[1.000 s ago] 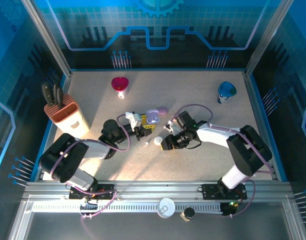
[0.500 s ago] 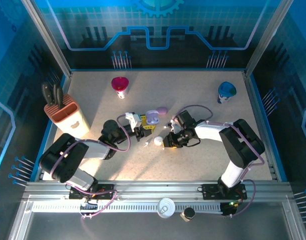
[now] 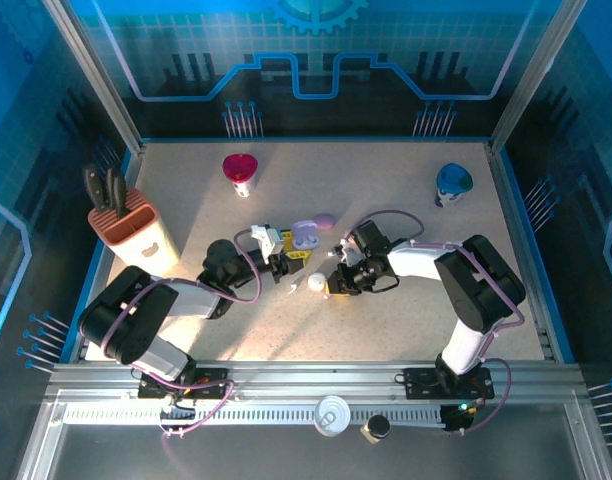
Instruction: Insert the wireless bluetooth earbuds into the charging case
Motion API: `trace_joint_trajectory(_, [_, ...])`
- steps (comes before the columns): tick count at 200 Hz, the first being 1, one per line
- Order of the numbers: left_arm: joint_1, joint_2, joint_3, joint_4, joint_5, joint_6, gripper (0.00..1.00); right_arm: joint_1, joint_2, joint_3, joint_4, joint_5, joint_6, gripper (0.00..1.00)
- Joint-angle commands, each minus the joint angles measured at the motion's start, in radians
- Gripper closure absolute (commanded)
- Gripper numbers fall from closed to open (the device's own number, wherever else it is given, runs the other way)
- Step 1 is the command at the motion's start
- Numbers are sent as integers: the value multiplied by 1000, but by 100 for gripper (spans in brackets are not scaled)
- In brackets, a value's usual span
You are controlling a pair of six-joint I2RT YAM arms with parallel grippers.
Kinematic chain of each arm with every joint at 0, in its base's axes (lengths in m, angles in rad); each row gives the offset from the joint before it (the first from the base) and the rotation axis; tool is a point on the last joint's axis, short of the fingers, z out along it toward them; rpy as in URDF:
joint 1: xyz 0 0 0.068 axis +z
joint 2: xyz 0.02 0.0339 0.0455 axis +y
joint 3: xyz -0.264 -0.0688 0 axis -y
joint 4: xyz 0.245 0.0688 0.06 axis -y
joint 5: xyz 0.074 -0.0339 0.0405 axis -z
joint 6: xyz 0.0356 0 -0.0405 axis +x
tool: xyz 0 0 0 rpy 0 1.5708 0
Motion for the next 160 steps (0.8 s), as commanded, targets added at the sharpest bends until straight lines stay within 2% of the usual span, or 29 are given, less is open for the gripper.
trace_joint_trajectory(1, [10, -7, -10, 8, 10, -1, 63, 14, 14, 1, -25, 87, -1, 86])
trace_joint_trajectory(38, [9, 6, 2, -24, -8, 51, 63, 10, -111, 9, -96, 184, -34, 86])
trace_joint_trajectory(93, [9, 90, 29, 73, -29, 42, 62, -3, -339, 53, -234, 302, -95, 86])
trace_joint_trajectory(160, [8, 66, 44, -87, -70, 166, 63, 42, -462, 272, -382, 315, -143, 87])
